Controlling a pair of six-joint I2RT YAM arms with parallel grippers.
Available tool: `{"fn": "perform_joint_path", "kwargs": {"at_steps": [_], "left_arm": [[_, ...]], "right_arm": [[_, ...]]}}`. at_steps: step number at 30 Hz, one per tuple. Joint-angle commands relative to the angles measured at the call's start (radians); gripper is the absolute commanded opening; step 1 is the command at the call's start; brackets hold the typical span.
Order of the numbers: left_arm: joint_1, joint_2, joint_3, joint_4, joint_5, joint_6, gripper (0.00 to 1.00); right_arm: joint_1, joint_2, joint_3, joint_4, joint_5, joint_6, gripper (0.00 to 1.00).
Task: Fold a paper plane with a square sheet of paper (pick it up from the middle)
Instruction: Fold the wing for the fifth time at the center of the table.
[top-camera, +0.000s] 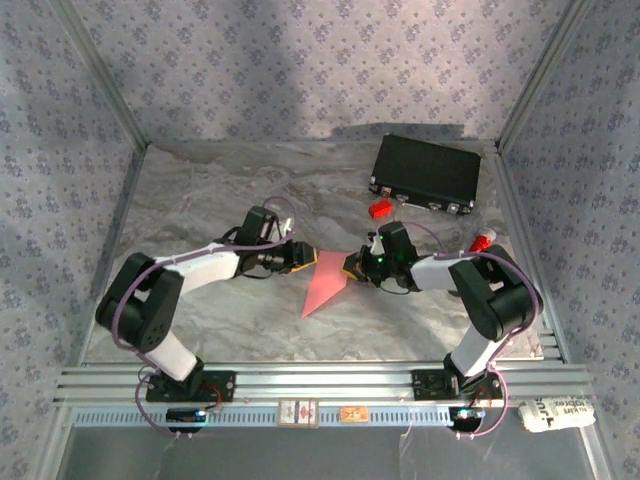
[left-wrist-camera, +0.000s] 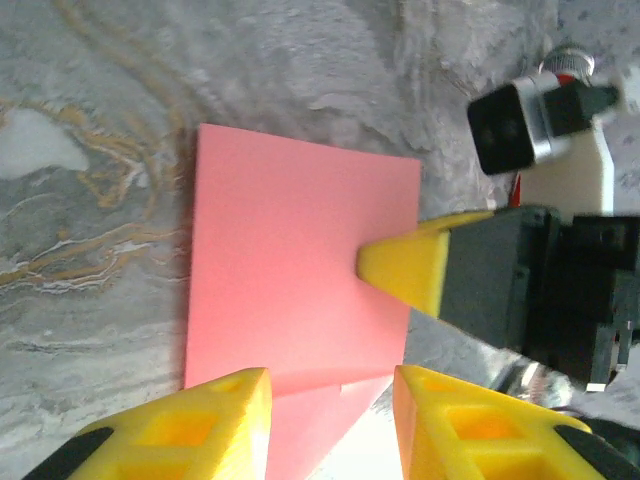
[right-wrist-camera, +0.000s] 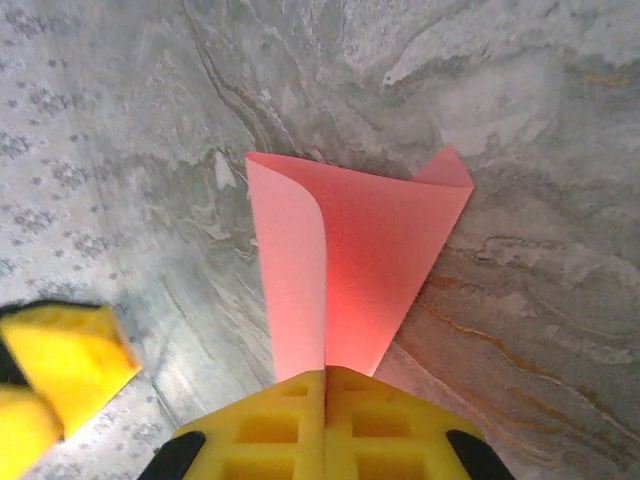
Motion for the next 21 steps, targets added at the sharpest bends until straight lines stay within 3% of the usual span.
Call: {"fn": "perform_joint_path", "kwargs": {"at_steps": [1, 9, 13, 21], "left_arm": [[-0.084, -0.056, 0.012, -0.134, -0.124, 0.18, 0.37], [-0.322, -0.055, 0.018, -0.261, -0.459, 0.376, 0.46], [-0.445, -0.011, 0.047, -0.304, -0.685, 0.461, 0.48], [-0.523, 0.076, 0.108, -0.347, -0.844, 0.515, 0.49]], "right_arm": [[-0.005, -0.021, 0.004, 0.033, 0.017, 0.099, 0.02], [-0.003, -0.038, 0.023, 0.015, 0.011, 0.124, 0.03], [-0.002, -0.029, 0.035, 0.004, -0.004, 0.118, 0.03], [-0.005, -0.029, 0.042, -0.008, -0.006, 0.113, 0.03]]}}
